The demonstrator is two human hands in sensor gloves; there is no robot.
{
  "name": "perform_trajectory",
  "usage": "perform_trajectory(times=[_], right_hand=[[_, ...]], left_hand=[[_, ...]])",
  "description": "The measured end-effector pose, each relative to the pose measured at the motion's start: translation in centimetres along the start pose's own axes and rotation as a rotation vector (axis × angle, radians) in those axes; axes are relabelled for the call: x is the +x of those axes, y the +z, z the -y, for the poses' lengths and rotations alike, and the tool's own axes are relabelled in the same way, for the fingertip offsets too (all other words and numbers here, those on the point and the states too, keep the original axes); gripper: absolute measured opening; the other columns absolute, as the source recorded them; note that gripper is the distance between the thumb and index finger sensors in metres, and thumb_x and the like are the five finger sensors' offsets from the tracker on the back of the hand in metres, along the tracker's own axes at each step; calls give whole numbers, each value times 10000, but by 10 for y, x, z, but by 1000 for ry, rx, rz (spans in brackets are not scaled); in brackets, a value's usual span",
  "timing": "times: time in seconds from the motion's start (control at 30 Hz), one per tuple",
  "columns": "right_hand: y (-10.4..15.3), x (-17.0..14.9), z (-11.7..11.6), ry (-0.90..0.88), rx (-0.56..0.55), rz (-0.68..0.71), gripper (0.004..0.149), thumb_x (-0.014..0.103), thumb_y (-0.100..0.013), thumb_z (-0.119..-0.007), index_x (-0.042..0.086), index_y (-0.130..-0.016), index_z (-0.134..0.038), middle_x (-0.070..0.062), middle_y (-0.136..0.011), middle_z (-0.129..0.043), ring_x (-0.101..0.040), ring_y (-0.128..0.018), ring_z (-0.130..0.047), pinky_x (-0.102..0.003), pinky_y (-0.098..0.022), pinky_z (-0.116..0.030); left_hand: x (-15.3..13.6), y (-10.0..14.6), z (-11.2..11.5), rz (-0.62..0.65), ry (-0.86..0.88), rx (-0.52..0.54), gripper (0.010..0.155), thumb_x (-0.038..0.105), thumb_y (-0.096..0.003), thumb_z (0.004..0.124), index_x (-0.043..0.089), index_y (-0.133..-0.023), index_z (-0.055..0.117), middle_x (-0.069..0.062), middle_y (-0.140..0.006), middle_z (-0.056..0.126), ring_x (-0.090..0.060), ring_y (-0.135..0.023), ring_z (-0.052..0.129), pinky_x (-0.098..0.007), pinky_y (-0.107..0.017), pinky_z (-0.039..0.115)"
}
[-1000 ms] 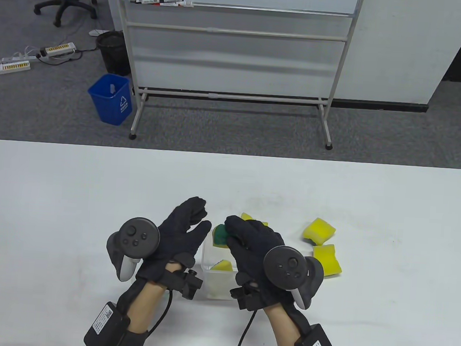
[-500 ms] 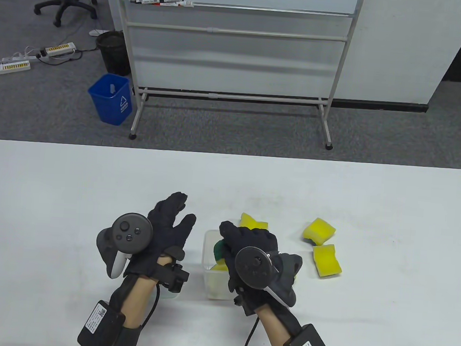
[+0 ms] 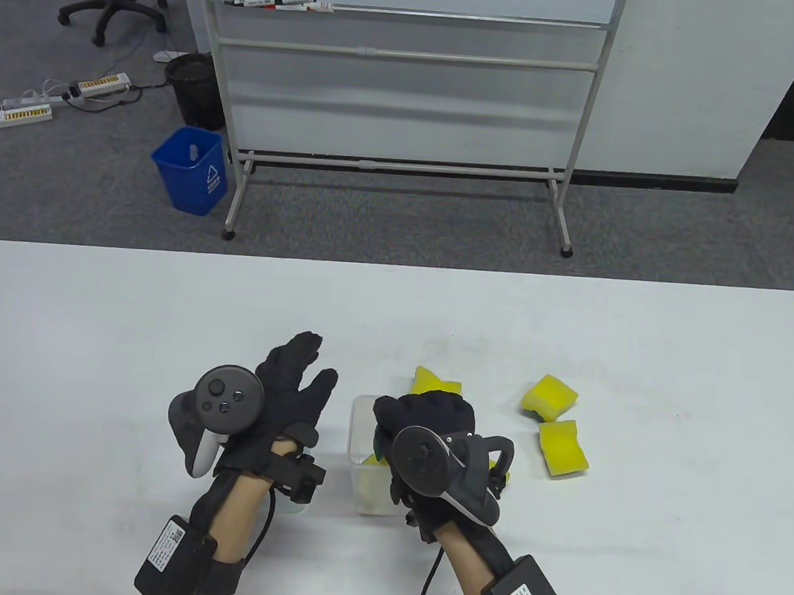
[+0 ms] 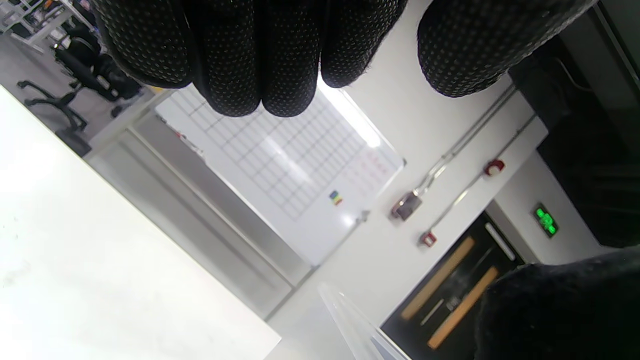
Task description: Squeeze sponges into plastic airtight container
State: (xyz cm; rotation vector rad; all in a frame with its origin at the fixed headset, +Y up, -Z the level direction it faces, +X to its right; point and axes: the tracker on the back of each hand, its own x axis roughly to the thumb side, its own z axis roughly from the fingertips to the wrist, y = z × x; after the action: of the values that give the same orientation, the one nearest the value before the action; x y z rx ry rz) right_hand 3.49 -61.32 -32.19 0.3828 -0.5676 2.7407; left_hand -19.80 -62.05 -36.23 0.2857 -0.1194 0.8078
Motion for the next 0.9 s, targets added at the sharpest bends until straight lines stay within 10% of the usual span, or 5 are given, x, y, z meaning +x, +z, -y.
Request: perform_trajectory(times=[0.6, 0.9], right_hand=[[1, -10, 12, -75, -88, -47, 432, 435, -408, -916, 251, -792, -984, -19, -906, -913, -317, -879, -857, -575, -689, -655], [-4, -60, 39, -154, -23, -297, 505, 421, -446, -895, 212, -906, -900, -86, -913, -930, -346, -829, -900, -572, -676, -666]], left_hand=[[-2, 0, -3, -6, -7, 7, 687, 535, -493, 753, 199, -1064, 571, -153, -1060, 733, -415, -938, 765, -588, -676, 700], [-4, -1, -6, -17, -102, -9, 698, 545, -496, 742, 202, -1077, 562, -169, -1103, 694, -433, -982, 721, -605, -695, 674]])
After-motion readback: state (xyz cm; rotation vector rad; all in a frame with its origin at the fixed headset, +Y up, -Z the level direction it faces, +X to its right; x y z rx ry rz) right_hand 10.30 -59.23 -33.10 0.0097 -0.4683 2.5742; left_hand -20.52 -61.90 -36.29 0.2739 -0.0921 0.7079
